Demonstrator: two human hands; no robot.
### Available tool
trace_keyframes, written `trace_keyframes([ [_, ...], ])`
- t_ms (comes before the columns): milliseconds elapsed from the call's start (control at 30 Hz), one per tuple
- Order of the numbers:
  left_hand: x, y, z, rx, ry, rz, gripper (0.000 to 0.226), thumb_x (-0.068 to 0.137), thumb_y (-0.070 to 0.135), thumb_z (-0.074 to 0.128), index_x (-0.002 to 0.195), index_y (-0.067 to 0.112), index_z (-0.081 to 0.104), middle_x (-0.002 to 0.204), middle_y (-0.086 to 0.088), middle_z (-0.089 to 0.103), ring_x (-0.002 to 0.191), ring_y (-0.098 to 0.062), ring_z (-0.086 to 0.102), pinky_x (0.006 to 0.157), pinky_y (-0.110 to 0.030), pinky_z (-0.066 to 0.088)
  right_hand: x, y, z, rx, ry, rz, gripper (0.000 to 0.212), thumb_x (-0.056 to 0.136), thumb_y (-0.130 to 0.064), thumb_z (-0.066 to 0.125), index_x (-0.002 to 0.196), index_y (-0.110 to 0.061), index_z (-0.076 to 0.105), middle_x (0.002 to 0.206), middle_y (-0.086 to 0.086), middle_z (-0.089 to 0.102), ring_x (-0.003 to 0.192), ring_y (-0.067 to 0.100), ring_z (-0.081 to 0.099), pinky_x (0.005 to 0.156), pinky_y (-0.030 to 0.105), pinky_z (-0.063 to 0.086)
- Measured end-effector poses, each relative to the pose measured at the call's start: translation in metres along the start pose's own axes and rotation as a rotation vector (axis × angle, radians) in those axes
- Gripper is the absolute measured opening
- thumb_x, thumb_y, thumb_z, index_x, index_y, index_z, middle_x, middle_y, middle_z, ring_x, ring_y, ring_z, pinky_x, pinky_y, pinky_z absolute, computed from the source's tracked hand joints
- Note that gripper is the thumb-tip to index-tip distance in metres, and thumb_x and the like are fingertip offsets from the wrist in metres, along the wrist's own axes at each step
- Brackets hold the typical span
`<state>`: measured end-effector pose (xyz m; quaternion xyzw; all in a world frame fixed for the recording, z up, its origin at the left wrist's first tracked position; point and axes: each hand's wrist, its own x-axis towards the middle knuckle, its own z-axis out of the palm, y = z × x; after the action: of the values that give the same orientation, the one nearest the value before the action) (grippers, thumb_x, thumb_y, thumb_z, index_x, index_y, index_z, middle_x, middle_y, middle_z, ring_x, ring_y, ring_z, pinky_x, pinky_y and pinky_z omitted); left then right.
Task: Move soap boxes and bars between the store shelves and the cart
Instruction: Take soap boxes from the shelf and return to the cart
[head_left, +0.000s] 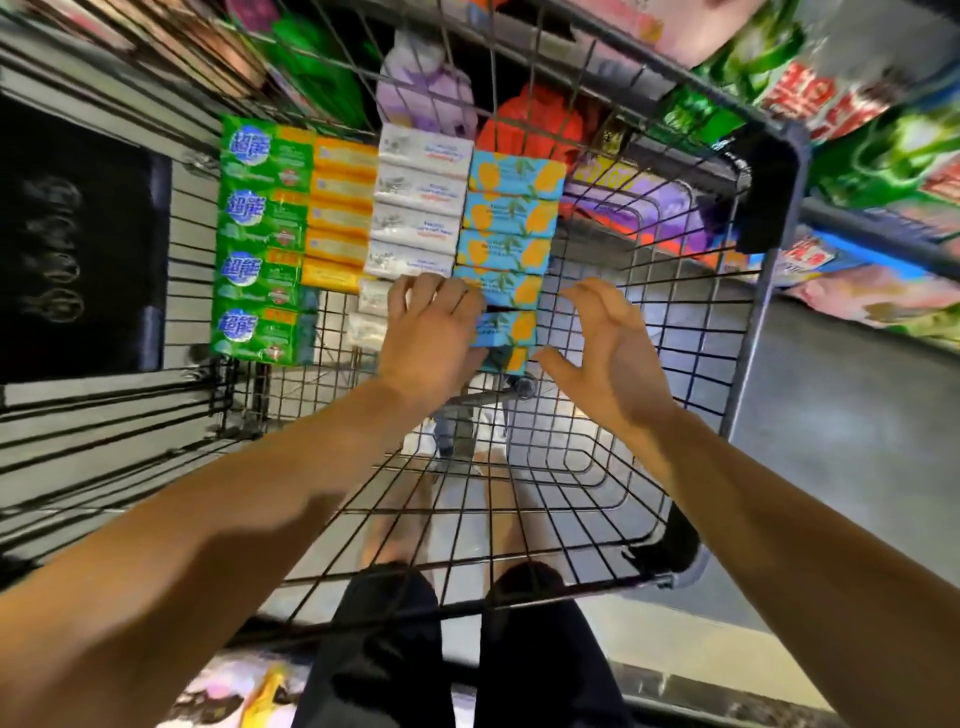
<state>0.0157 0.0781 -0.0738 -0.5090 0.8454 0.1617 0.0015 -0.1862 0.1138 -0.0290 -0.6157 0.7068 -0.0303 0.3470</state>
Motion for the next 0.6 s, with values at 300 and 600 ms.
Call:
trace_keyframes([
  [300,-0.031,-0.003,-0.06,-0.366,0.123,-0.11,0.038,0.075,0.014,0.074,0.107,0.007,0.056,0.101,-0.011,0.061,0.093,-0.028,0.048,0.076,-0.034,0.037,0.015,-0.022,-0.004,-0.113,0.005,-0.14,0.053,0.088,-0.022,0.066,0.136,-0.005,0.049,0.14,0.013,0.044,0.121,0.038,0.043,0.104,0.048,0.041],
  [600,-0.053,-0.05,-0.072,-0.381,0.09,-0.263,0.039,0.077,0.014,0.076,0.111,0.004,0.061,0.108,-0.015,0.062,0.097,-0.034,0.053,0.075,-0.027,0.029,0.05,-0.034,0.045,-0.535,0.056,-0.183,0.06,0.072,-0.019,0.082,0.125,-0.008,0.056,0.117,0.019,0.056,0.103,0.041,0.052,0.079,0.048,0.046],
])
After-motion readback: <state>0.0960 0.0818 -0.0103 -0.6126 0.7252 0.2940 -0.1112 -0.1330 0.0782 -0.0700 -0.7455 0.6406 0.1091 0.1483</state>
